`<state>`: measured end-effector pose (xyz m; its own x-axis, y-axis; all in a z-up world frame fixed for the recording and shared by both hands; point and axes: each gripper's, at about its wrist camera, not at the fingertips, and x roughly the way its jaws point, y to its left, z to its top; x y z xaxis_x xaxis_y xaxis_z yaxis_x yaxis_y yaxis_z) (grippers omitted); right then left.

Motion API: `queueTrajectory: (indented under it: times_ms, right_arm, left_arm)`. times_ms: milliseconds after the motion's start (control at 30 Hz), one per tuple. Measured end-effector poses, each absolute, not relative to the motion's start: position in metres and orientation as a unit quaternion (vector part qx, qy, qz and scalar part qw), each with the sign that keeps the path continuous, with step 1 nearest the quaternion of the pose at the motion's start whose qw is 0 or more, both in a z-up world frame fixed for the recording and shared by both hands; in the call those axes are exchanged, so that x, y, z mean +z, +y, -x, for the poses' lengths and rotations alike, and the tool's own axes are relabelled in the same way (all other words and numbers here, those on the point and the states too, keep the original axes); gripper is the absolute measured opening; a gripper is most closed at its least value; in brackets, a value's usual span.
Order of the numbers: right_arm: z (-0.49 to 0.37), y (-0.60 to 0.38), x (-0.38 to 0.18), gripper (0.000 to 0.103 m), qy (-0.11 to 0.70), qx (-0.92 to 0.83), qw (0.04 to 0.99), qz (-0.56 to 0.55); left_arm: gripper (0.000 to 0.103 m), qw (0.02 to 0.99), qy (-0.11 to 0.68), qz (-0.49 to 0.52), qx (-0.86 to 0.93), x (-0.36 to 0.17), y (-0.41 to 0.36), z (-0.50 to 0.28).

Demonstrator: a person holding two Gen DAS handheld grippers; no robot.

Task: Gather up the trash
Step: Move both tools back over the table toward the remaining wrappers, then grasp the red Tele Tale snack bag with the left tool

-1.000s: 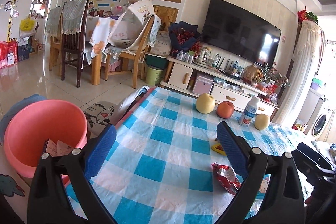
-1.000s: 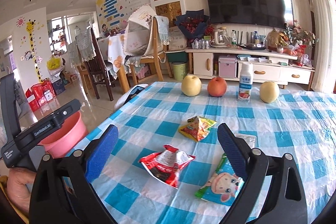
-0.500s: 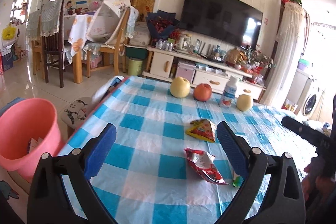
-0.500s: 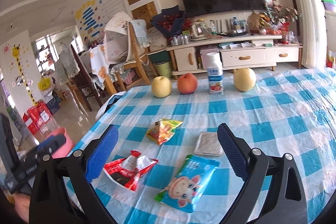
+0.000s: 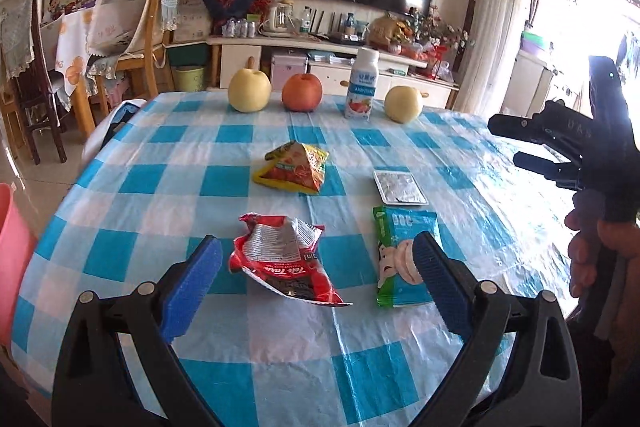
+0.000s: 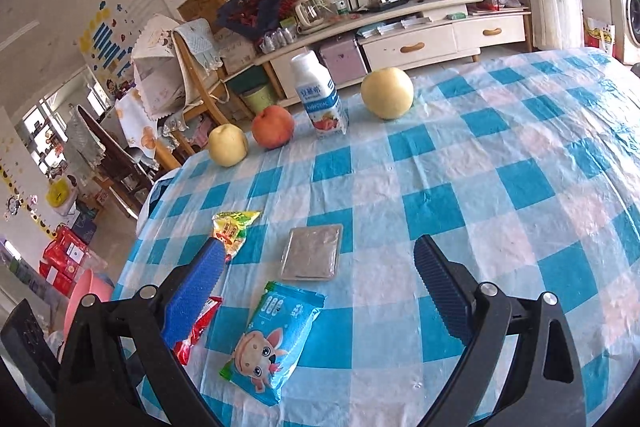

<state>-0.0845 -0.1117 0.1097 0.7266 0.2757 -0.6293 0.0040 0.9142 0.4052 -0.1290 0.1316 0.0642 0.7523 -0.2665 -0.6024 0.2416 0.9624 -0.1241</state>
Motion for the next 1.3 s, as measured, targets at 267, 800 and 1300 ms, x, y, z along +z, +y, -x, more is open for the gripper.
queueTrajectory:
  times_ms: [267,800,1300]
  right_arm:
    - [0.06,-0.094,0.082,0.094,0.416,0.093,0.89,-0.163]
    - [0.011,-0.042,0.037,0.094,0.462,0.099,0.88,-0.048]
    - [-0.001,-0.032,0.023,0.071,0.45,0.068,0.89,0.024]
  left_arm:
    - [0.097,0.921,0.376,0.012,-0.105,0.036,0.134,0.097]
    - [0.08,0.91,0.402,-0.014,-0.102,0.016,0.14,0.068]
    - [0.063,0.903,0.41,-0.019,-0.127,0.011,0.137,0.064]
